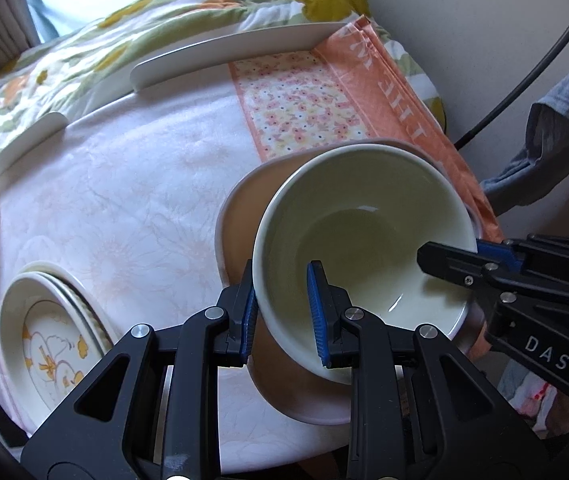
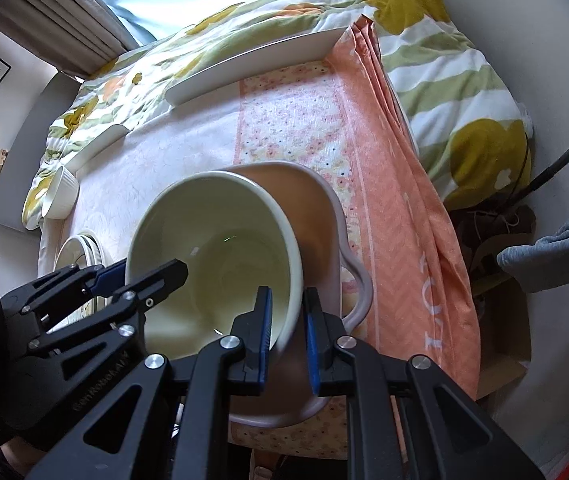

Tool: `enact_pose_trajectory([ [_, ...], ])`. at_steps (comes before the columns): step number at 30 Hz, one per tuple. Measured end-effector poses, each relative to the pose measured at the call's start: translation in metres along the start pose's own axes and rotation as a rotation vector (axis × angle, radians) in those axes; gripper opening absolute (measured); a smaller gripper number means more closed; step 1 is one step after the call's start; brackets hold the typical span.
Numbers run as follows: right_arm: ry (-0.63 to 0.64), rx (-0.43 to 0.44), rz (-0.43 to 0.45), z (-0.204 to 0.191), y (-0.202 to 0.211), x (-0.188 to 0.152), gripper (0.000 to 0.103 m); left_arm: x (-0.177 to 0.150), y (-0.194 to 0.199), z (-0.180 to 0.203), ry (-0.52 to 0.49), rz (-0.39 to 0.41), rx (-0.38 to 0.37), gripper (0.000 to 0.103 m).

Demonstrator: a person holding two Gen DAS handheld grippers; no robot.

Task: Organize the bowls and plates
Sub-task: 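Lift the cream bowl with both tools and lower it into the pink dish, then open both tools and pull them back from the cream bowl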

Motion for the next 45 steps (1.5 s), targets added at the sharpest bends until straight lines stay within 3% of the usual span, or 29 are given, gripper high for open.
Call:
enact_pose_trajectory([
  [11,0.012,-0.019,0.022,0.002,0.009,-0.002,0.014,-0.003,0.003,0.005,-0.048,0.022,0.059,0.021],
  [19,0.006,-0.013,0.056,0.0,0.023,-0.001,0.014,0.006,0.026,0.003,-0.032,0.062,0.034,0.021],
  [25,0.045,-0.028,0.097,-0.013,0.038,0.004,0.014,0.017,0.059,-0.02,0.058,0.12,0.031,0.021],
  [29,0.132,-0.023,0.114,-0.032,0.043,0.01,0.015,0.025,0.085,-0.056,0.158,0.172,0.094,0.021],
  [31,0.187,-0.023,0.134,-0.045,0.045,0.014,0.028,0.026,0.098,-0.079,0.221,0.186,0.117,0.021],
  [32,0.21,-0.01,0.145,-0.052,0.045,0.015,0.049,0.025,0.105,-0.093,0.263,0.192,0.121,0.021],
  [33,0.239,0.01,0.154,-0.06,0.046,0.017,0.077,0.023,0.11,-0.101,0.289,0.195,0.121,0.021],
  [34,0.269,0.026,0.166,-0.069,0.047,0.019,0.088,0.021,0.116,-0.114,0.325,0.199,0.123,0.021],
  [35,0.3,0.04,0.18,-0.078,0.048,0.022,0.096,0.017,0.123,-0.127,0.361,0.204,0.134,0.022],
  [37,0.369,0.066,0.207,-0.102,0.048,0.028,0.096,0.009,0.132,-0.145,0.404,0.212,0.164,0.023],
  [38,0.389,0.075,0.214,-0.11,0.048,0.03,0.096,0.004,0.138,-0.155,0.427,0.221,0.178,0.025],
  [39,0.41,0.09,0.221,-0.12,0.047,0.032,0.096,-0.001,0.143,-0.165,0.45,0.231,0.189,0.039],
  [40,0.426,0.104,0.226,-0.128,0.046,0.035,0.096,-0.007,0.15,-0.175,0.477,0.242,0.196,0.078],
  [41,0.444,0.124,0.23,-0.14,0.044,0.039,0.096,-0.013,0.154,-0.183,0.498,0.256,0.199,0.098],
  [43,0.477,0.152,0.239,-0.159,0.04,0.043,0.096,-0.025,0.168,-0.202,0.553,0.303,0.208,0.103],
  [45,0.516,0.167,0.248,-0.178,0.037,0.047,0.096,-0.035,0.173,-0.219,0.59,0.296,0.223,0.103],
])
Point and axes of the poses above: each gripper's, at about its wrist camera, not at the fingertips, and y roughly against the way its jaws point, z to its right, x to its top, the point moved 5 cm from there along -y, roughly the way its jaws point, and after that the axes turned 4 degrees about y, right-handed, at the moved point
